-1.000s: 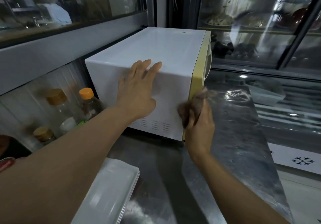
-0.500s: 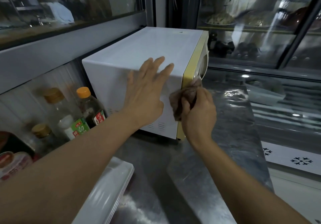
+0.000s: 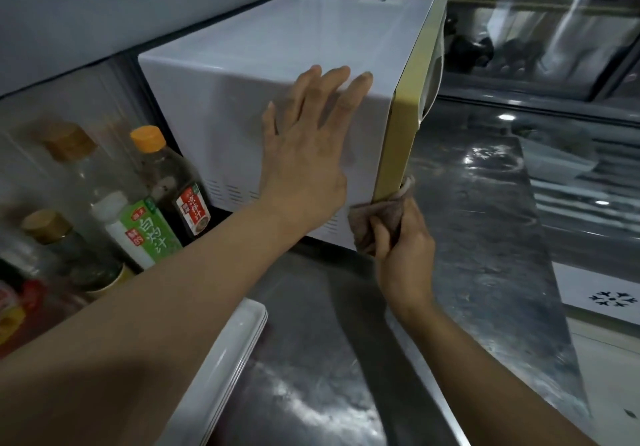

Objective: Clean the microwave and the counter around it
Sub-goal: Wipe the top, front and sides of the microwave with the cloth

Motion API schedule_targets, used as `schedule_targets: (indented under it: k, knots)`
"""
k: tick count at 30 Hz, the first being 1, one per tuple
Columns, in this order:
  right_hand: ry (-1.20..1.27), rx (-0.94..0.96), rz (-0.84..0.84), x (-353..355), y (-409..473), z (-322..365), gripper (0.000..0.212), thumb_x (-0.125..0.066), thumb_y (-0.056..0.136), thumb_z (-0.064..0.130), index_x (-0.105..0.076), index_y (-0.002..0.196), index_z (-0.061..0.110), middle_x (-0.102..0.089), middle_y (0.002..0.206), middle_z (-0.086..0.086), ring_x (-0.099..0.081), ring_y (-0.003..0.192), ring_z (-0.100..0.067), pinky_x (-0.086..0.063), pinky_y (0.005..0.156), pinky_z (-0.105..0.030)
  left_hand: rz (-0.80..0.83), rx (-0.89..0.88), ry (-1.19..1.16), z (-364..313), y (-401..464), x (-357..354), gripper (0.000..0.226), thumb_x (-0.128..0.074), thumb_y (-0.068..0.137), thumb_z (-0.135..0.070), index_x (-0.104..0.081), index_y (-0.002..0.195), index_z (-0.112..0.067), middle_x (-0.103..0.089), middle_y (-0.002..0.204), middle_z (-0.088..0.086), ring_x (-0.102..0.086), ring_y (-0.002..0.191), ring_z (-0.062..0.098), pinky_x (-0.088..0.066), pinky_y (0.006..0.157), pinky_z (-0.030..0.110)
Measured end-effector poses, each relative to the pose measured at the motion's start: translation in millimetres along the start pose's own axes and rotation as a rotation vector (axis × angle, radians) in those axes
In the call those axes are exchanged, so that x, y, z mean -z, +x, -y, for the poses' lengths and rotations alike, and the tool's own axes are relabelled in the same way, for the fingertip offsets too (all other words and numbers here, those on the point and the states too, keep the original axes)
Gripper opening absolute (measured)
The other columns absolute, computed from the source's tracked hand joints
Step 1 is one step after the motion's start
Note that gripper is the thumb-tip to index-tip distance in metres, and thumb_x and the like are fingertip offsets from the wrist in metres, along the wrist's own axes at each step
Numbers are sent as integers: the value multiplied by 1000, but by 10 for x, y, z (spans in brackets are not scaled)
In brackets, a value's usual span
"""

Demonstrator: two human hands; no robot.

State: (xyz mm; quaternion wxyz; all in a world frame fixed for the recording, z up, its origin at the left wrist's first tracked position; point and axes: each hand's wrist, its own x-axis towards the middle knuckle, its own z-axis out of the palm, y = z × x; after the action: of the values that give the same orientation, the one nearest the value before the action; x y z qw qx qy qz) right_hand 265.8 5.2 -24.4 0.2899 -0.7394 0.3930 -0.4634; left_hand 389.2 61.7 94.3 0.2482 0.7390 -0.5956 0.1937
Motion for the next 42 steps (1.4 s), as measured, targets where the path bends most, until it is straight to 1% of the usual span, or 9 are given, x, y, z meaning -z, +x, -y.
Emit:
schedule_targets:
  k: [4,7,12,16,21,31,34,38,42]
  knots:
    - [-78,-130,123,-53,-136,-217,38,-57,90,12,-48,125,2,-61,111,-8,-60,97,-19,-48,79,-28,-29,13,6,9,-3,-54,100,-60,62,0,-15,147,-30,-20,152,-2,-10,144,23,-22,109,60]
    - [-102,-215,163,-117,-169,-282,39,-55,90,13,-44,127,7,-61,116,-8,-59,97,-21,-50,81,-37,-35,-2,10,13,9,-67,100,-60,62,-1,-16,147,-30,-21,152,-2,-11,143,23,-24,108,61]
    - [-111,-294,142,-219,-247,-275,29,-56,89,18,-40,112,8,-49,87,-2,-49,76,-19,-37,68,-31,-39,3,6,36,10,-81,102,-58,60,2,-15,146,-32,-20,151,-3,-10,142,22,-24,108,60]
    - [-85,-310,204,-156,-205,-326,27,-57,88,9,-33,97,14,-55,84,-3,-58,76,-25,-45,64,-34,-34,5,12,44,22,-81,103,-59,60,1,-14,146,-33,-19,151,-4,-10,142,22,-24,108,60]
    - [-148,-334,264,-49,-141,-354,30,-61,85,7,-37,102,11,-61,93,-14,-61,86,-32,-52,76,-46,-19,19,9,26,8,-51,103,-58,59,3,-15,145,-34,-20,151,-5,-10,143,21,-24,108,60]
    - [-523,-194,424,251,67,-283,20,-47,88,16,-51,107,14,-65,95,-19,-61,86,-39,-44,65,-38,70,81,56,-65,-2,74,101,-61,63,3,-15,146,-32,-16,154,-6,-8,145,20,-27,109,56]
    - [-505,-105,444,438,222,-246,24,-47,92,22,-56,112,14,-63,104,-18,-62,88,-38,-42,65,-36,106,109,61,-118,6,134,98,-62,65,3,-17,146,-30,-15,154,-6,-8,145,19,-29,108,54]
    - [-468,-33,503,652,384,-100,32,-49,93,21,-52,124,15,-41,124,-14,-59,88,-39,-45,69,-39,165,161,46,-204,25,242,93,-59,68,3,-19,146,-28,-14,155,-6,-6,146,18,-28,109,51]
    - [-398,-1,531,902,503,66,38,-53,89,14,-49,127,14,-36,123,-13,-58,88,-38,-48,71,-40,310,235,79,-298,72,394,94,-56,73,2,-11,148,-31,-3,157,-11,3,146,13,-22,113,49]
